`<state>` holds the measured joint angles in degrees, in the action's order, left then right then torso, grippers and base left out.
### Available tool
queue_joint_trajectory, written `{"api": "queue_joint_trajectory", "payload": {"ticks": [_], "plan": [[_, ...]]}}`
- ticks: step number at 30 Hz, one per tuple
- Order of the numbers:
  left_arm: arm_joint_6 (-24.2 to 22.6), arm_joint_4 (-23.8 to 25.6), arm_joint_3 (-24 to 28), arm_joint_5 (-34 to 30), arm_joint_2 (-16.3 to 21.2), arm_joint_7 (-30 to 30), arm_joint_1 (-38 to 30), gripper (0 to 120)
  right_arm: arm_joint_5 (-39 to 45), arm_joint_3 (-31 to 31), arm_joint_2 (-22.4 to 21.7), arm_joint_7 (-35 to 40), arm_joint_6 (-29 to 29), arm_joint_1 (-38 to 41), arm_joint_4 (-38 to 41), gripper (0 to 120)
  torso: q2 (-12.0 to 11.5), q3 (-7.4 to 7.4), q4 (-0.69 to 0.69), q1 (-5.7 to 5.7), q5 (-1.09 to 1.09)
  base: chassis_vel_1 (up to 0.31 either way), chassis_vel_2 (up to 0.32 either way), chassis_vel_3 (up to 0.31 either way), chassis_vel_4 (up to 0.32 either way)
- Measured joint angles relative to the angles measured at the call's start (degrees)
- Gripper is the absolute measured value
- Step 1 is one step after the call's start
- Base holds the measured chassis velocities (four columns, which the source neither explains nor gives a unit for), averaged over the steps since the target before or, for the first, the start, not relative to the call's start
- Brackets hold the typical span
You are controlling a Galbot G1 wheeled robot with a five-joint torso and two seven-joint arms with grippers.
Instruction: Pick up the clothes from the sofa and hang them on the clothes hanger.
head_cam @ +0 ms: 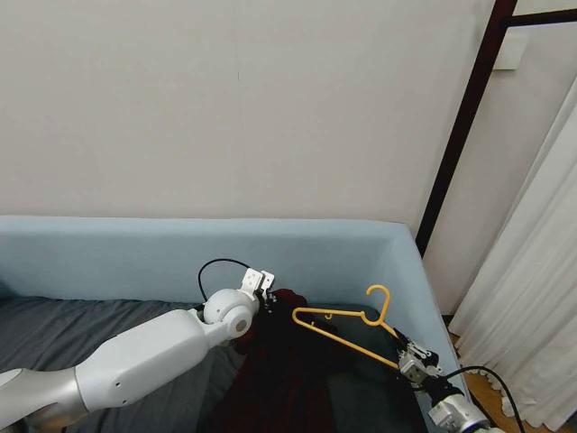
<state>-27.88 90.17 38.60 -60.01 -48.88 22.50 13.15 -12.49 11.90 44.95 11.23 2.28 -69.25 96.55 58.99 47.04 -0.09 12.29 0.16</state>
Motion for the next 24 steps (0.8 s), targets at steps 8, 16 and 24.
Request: {"api": "queue_joint_trajectory", "payload": {"ticks": [8,16,24], "plan": [[-4.29,0.21,1.17,-9.07,-3.48,7.38,-3.1,0,-3.45,0.58,1.4,0.02,1.35,-4.62,2.36,5,0.0,0.0,-0.01,0.0,-0.01,0.0,0.0,0.0,0.0],[-4.85,0.9,0.79,-14.03,-5.2,11.23,-4.23,0,-3.81,-1.67,4.46,1.21,0.89,-4.23,1.47,5,0.0,0.01,0.01,0.0,-0.01,0.0,0.0,0.0,0.0],[-5.48,2.69,0.38,-16.89,-5.84,15.79,-4.29,0,-1.8,-4.41,7.83,3.27,-2.51,-2.65,1.11,5,0.0,0.01,0.01,0.0,-0.01,0.0,0.0,0.0,0.0]]}}
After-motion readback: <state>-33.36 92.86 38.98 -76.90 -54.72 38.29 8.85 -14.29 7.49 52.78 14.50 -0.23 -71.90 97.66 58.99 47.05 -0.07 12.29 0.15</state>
